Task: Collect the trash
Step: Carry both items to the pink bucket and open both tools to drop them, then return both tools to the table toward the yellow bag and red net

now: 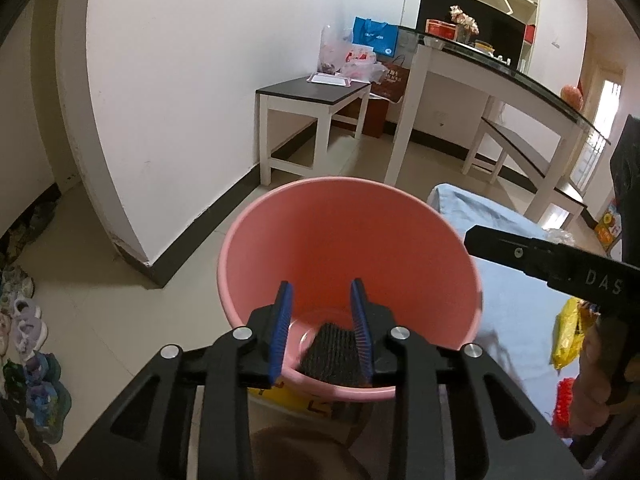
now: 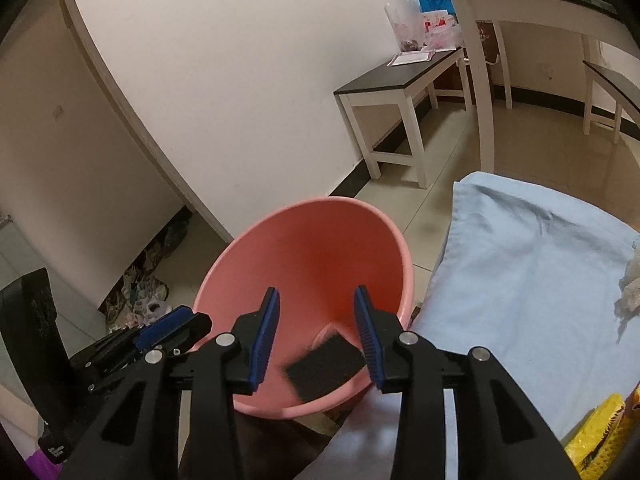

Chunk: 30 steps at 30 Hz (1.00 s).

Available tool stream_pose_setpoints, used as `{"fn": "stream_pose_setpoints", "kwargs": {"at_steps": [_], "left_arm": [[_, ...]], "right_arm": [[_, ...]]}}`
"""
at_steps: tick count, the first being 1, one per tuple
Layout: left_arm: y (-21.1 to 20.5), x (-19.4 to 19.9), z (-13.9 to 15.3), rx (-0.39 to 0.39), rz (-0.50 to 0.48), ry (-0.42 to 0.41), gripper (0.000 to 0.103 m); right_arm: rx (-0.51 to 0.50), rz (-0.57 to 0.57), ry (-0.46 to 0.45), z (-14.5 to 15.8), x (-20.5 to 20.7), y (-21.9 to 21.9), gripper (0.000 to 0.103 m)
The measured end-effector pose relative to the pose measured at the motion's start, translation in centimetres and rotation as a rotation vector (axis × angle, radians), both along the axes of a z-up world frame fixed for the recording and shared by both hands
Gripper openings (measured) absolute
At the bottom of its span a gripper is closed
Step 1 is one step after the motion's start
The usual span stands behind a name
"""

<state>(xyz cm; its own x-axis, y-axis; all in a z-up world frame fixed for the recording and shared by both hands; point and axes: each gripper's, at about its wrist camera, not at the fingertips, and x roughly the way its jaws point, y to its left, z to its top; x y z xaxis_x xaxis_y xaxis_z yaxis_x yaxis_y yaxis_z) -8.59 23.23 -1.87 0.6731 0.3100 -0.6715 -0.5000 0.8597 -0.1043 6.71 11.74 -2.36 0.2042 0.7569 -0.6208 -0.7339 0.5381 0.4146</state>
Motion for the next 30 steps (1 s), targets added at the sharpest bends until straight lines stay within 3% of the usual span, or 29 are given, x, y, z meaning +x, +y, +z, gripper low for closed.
{"fn": "stream_pose_setpoints", "kwargs": {"at_steps": [14, 24, 28, 30], "left_arm": [[-3.6, -0.7, 2.8, 0.000, -0.078, -0.066, 0.030], [-7.8, 0.3, 3.7, -0.012, -0.202, -0.074, 0.031], [-9.8, 1.0, 3.7, -0.014, -0.276, -0.081, 0.044], [-10.7, 1.2, 3.8, -0.010, -0.304, -0.084, 0.045]], "right_arm": [[0.036, -0.044, -0.139, 3.8, -2.7, -4.9, 0.052], [0.024, -0.132, -0.198, 5.4, -3.0, -11.1, 0.057], [0.000, -0.190, -0.204, 5.5, -2.6, -14.7, 0.057], [-0.014, -0.209, -0.208, 5.4, -2.7, -16.4, 0.057]]}}
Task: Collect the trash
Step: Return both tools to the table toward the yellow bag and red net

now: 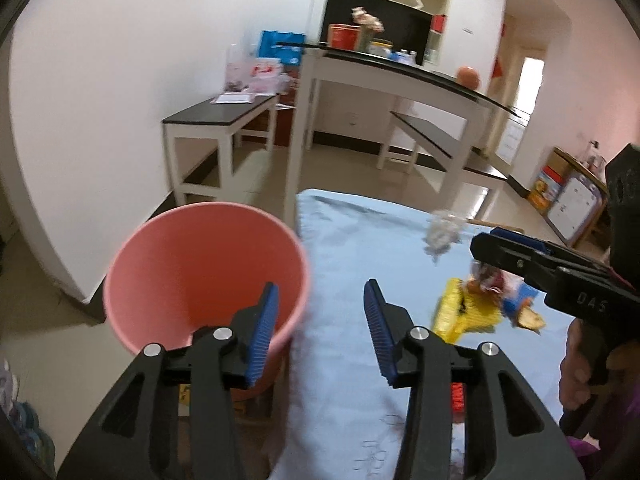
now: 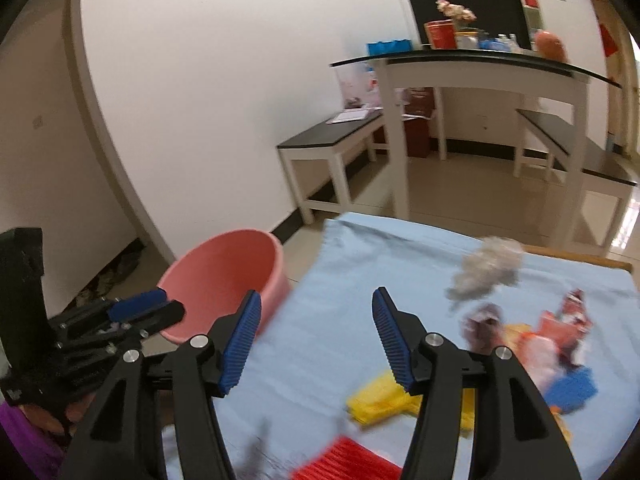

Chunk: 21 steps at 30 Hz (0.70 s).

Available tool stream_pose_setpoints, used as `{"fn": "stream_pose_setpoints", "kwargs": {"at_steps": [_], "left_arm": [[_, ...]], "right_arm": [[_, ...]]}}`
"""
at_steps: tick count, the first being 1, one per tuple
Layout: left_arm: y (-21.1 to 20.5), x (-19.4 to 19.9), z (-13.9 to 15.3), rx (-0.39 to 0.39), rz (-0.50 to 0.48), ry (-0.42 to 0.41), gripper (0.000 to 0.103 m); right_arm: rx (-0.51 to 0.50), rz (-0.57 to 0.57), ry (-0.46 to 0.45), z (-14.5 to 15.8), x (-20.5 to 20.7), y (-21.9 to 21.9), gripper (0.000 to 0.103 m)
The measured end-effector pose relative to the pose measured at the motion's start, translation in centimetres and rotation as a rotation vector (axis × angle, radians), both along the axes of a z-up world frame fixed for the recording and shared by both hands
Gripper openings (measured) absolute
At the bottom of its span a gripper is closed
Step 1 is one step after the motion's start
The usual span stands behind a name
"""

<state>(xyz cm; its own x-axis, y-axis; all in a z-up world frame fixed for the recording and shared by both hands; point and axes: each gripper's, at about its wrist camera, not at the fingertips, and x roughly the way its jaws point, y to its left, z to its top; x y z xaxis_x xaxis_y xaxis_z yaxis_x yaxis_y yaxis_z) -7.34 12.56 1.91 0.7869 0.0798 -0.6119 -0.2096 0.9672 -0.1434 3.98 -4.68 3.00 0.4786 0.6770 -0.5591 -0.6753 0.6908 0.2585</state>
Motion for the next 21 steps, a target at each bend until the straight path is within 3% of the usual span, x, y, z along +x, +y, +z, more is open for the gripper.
{"fn": "stream_pose_setpoints", "kwargs": {"at_steps": [6, 12, 21], "left_arm": [[-1.8, 0.9, -0.3, -0.001, -0.052, 0.012, 0.045], [-3.2, 1.9, -1.0, -0.005, -0.083, 0.030, 0.045], [-5.5, 3.7, -2.3, 0.006, -0.140, 0.079, 0.045]], "right_arm": [[-0.048, -0.034, 0.015, -1.5, -0.4, -4.9, 0.057], [-0.092, -0.018, 0.088, -4.4, -0.8, -8.8, 0.057], [-0.179, 0.057, 0.134, -7.9, -1.9, -8.5, 0.059]]}}
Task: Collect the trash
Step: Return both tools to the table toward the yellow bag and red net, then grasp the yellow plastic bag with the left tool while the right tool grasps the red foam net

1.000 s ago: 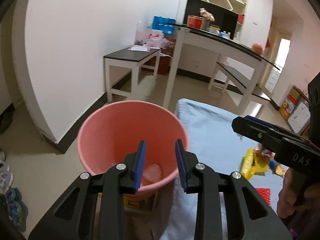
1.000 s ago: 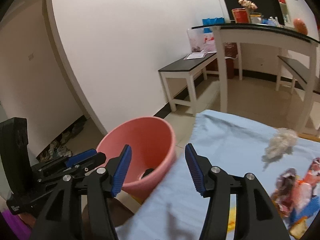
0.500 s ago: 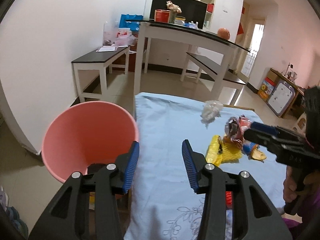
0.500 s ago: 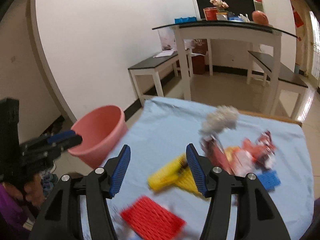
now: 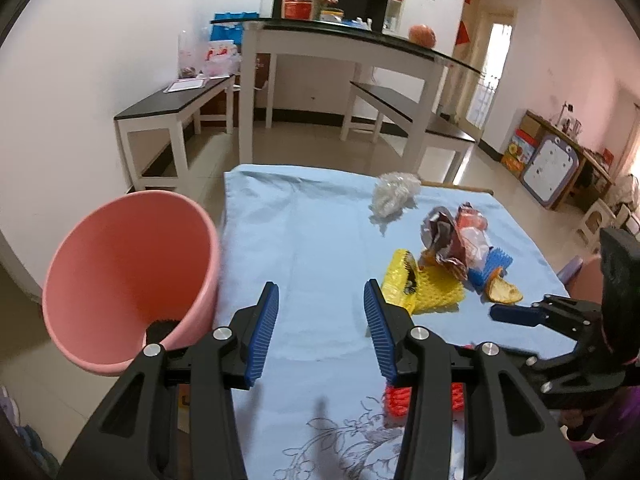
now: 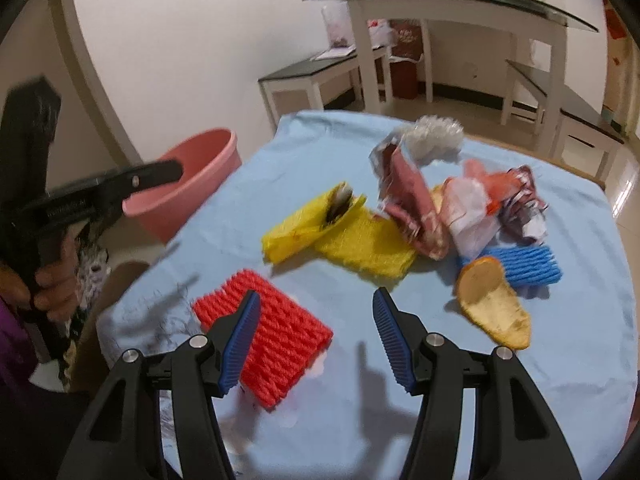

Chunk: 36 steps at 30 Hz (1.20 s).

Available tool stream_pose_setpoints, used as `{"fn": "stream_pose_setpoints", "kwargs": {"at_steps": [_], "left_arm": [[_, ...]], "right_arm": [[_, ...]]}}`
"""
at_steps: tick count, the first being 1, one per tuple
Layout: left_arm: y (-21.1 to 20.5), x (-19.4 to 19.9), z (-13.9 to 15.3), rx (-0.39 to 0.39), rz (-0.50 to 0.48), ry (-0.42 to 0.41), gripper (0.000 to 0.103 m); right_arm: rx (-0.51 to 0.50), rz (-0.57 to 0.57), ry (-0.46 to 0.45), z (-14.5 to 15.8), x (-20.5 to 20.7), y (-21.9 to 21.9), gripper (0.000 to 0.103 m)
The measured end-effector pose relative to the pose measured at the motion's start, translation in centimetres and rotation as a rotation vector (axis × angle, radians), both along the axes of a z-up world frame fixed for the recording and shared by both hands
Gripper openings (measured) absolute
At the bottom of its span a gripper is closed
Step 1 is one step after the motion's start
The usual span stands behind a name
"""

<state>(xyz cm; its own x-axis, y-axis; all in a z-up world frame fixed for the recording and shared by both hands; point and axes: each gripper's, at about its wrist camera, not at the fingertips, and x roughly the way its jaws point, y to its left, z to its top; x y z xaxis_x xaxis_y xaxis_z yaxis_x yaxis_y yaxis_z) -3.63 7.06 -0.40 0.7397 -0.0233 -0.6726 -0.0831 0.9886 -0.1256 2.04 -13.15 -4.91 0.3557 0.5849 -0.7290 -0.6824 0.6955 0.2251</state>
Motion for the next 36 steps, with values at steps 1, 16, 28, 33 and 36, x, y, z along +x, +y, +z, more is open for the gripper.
{"fn": "stream_pose_setpoints", "kwargs": {"at_steps": [1, 16, 28, 33, 36], "left_arm": [[-0.3, 0.1, -0.1, 0.004, -0.007, 0.003, 0.045], [-4.4, 3.8, -2.8, 0.035, -0.142, 0.105, 0.045], [-5.7, 6.7, -5.2, 0.027, -0.172, 0.186, 0.045], [-6.5, 7.2, -6.1, 0.037, -0.177, 0.210, 0.045], [-6.6, 7.4, -6.5, 0.043, -0.171, 0.224, 0.045]], "right_arm": [[-0.008, 0.007, 0.007, -0.4, 0.0, 0.2, 0.060], [-0.024, 0.068, 0.107, -2.6, 0.0, 0.9, 0.008], [0.041, -0.028, 0.089, -0.8, 0.1, -4.0, 0.006], [0.046, -0.096, 0.082, -0.5, 0.5, -6.7, 0.006], [0.056, -0.133, 0.078, -0.4, 0.8, -7.8, 0.006]]}}
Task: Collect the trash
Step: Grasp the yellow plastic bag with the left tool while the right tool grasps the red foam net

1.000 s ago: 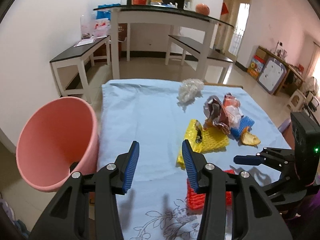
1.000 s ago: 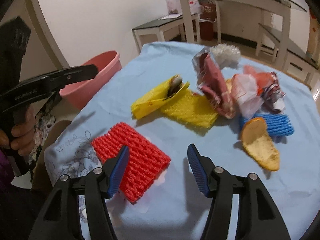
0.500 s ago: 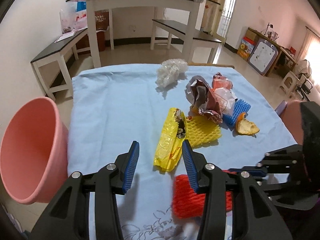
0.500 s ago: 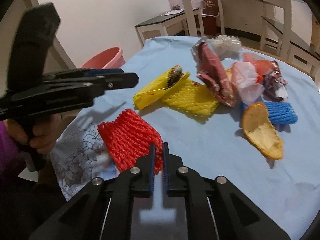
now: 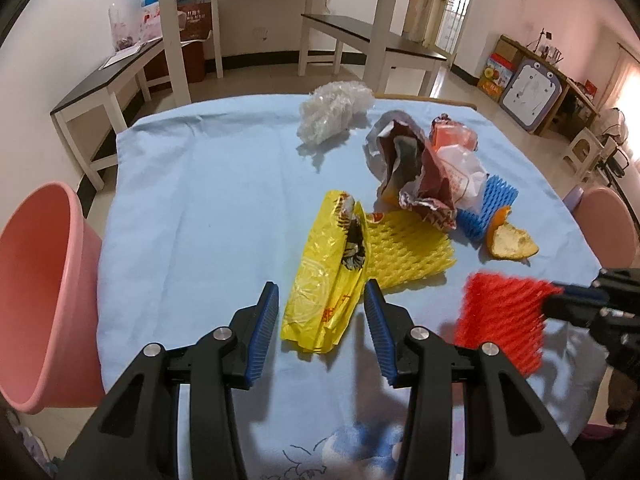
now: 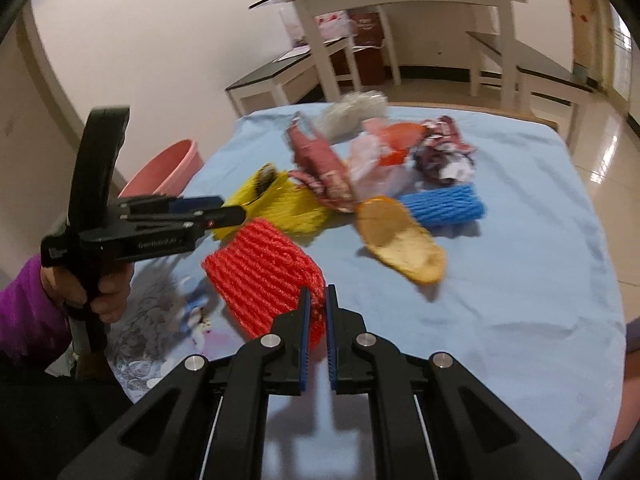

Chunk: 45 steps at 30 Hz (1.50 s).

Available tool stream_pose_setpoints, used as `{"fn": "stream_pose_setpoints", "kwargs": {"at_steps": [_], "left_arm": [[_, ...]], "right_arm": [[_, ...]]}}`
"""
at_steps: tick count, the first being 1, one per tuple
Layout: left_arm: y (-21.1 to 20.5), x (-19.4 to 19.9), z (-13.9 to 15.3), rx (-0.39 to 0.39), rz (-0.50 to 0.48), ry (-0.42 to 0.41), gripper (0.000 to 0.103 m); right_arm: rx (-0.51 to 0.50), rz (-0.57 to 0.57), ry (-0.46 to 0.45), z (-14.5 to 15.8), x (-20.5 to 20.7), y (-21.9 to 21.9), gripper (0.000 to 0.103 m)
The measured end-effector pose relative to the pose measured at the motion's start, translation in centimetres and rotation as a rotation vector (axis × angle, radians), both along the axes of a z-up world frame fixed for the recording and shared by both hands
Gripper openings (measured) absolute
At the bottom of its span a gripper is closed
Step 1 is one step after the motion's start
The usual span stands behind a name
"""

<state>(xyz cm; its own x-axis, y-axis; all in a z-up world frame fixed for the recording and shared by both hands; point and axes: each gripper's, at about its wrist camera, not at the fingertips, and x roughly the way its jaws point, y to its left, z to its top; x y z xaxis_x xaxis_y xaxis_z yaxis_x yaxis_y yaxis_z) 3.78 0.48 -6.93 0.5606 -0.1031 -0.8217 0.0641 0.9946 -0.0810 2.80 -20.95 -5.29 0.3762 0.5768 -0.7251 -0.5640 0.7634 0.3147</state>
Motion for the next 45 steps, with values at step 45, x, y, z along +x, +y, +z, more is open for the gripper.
{"fn": "stream_pose_setpoints", "kwargs": {"at_steps": [45], "left_arm": [[1.9, -4.6, 5.5, 0.025, 0.117, -0.236, 0.015]], "right_arm": [[0.087, -0.124, -0.130, 3.8, 0.9, 0.9, 0.006]]}}
